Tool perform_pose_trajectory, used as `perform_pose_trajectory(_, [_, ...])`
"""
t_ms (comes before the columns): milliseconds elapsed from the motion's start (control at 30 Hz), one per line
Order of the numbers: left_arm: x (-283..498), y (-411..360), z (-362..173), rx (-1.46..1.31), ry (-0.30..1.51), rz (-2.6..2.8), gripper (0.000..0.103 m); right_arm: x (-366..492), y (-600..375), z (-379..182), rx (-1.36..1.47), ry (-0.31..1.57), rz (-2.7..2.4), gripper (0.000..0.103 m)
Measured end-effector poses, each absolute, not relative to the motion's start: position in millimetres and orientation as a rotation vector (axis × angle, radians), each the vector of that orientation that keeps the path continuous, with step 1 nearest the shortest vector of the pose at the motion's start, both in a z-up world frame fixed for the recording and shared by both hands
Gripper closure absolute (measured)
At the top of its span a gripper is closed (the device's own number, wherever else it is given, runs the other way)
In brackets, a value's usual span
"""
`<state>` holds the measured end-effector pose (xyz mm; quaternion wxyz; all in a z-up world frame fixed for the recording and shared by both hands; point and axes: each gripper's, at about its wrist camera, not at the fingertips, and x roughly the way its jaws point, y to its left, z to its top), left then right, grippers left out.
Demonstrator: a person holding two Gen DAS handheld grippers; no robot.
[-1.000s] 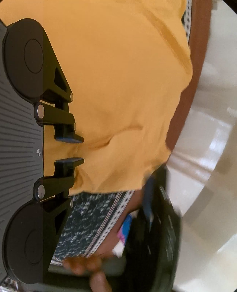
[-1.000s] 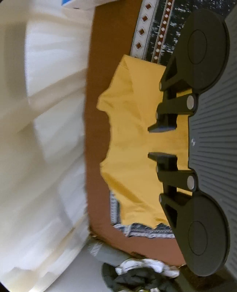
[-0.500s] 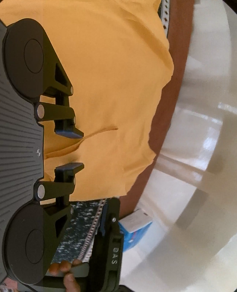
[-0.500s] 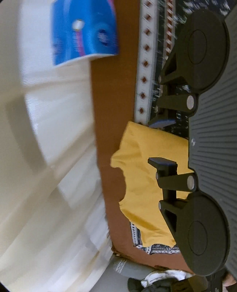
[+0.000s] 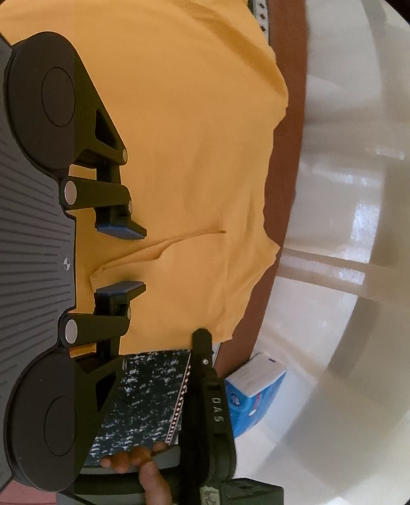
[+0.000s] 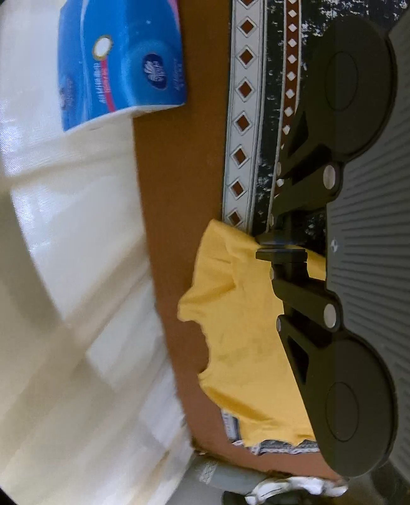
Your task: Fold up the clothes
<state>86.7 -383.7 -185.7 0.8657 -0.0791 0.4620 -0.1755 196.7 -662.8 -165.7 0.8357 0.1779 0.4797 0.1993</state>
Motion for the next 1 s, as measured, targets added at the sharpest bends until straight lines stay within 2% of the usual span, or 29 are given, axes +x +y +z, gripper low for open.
perform_pose_trajectory(133, [76,-379,-174,-0.168,0.951,-0.403,0.058,184,-676,-151,0.450,0.957,0.416,0.082])
perform_pose_trajectory(167, [72,-380,-170,-0.151,0.940,-0.415,0.058,180,-678,-145,0.448,0.947,0.420,0.081])
perform_pose_trajectory(333, [58,-390,-161,-0.082,0.885,-0.458,0.063,144,-669,-138,0.395,0.993,0.506,0.080])
perform_pose_trajectory(567, [63,-399,-178,-0.070,0.950,-0.453,0.066,111,-649,-158,0.348,1.064,0.534,0.081])
perform_pose_trajectory(600, [63,-399,-182,-0.063,0.961,-0.447,0.066,109,-647,-159,0.335,1.064,0.533,0.083])
perform_pose_trajectory(633, [62,-399,-184,-0.053,0.961,-0.444,0.066,107,-647,-158,0.312,1.061,0.528,0.093])
perform_pose_trajectory(667, [61,-398,-185,-0.039,0.955,-0.441,0.066,106,-646,-158,0.278,1.062,0.518,0.098])
perform_pose_trajectory(767, [62,-392,-184,-0.042,0.973,-0.429,0.065,105,-652,-159,0.281,1.068,0.518,0.099])
perform_pose_trajectory(833, [60,-375,-171,-0.086,0.944,-0.393,0.065,109,-652,-151,0.280,1.080,0.508,0.094])
perform_pose_trajectory(867, [57,-361,-161,-0.110,0.902,-0.354,0.062,109,-651,-139,0.278,1.047,0.523,0.094])
perform_pose_trajectory(933, [50,-327,-145,-0.153,0.827,-0.244,0.036,114,-642,-112,0.267,0.985,0.579,0.091])
perform_pose_trajectory(1000, [44,-289,-133,-0.189,0.765,-0.125,0.033,120,-626,-85,0.243,0.931,0.640,0.082])
